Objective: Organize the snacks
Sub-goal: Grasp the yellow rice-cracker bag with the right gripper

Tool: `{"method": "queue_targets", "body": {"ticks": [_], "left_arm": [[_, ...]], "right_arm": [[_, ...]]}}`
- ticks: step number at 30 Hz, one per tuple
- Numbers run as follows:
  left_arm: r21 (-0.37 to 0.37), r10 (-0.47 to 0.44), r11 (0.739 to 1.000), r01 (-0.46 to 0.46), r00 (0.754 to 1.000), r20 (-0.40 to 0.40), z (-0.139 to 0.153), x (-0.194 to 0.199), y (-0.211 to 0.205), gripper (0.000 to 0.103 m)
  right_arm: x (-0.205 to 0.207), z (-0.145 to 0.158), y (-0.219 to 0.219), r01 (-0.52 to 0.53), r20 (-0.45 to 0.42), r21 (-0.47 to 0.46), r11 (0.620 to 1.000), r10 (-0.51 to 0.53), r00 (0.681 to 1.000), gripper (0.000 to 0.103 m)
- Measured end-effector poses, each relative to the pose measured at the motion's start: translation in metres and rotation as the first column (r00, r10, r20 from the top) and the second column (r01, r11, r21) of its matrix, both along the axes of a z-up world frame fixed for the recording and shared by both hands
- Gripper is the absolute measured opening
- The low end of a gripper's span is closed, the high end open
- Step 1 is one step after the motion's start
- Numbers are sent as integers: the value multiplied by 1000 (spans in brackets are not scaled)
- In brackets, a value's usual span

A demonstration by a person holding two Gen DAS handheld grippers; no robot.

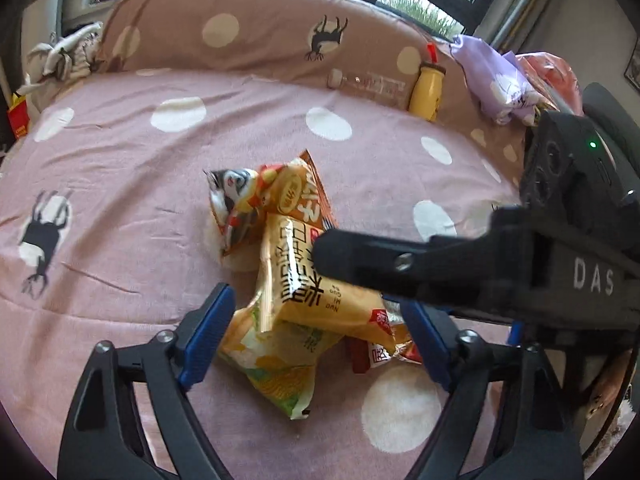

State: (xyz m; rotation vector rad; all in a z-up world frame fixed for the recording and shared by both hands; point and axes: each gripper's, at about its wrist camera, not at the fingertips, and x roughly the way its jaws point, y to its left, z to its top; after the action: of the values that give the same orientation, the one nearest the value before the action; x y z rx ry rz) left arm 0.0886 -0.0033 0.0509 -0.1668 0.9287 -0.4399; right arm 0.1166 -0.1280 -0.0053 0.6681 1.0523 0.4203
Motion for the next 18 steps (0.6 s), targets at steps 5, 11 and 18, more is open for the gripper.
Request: {"method": "queue_targets", "body": {"ticks": [5, 11, 18], "left_arm": [[13, 14, 1000, -14, 1000, 7, -6, 0, 0, 56], [19, 17, 1000, -17, 999, 41, 2, -12, 1, 47], [37, -5, 999, 2, 997, 73, 9, -32, -4, 47]], "right_arm": [[-3, -2, 4, -8, 42, -36, 999, 9, 999, 79], [-22, 13, 6, -21, 113, -42, 999, 25, 993, 62], [-33, 10, 1, -18, 115, 12, 1000, 17, 993, 62]]}}
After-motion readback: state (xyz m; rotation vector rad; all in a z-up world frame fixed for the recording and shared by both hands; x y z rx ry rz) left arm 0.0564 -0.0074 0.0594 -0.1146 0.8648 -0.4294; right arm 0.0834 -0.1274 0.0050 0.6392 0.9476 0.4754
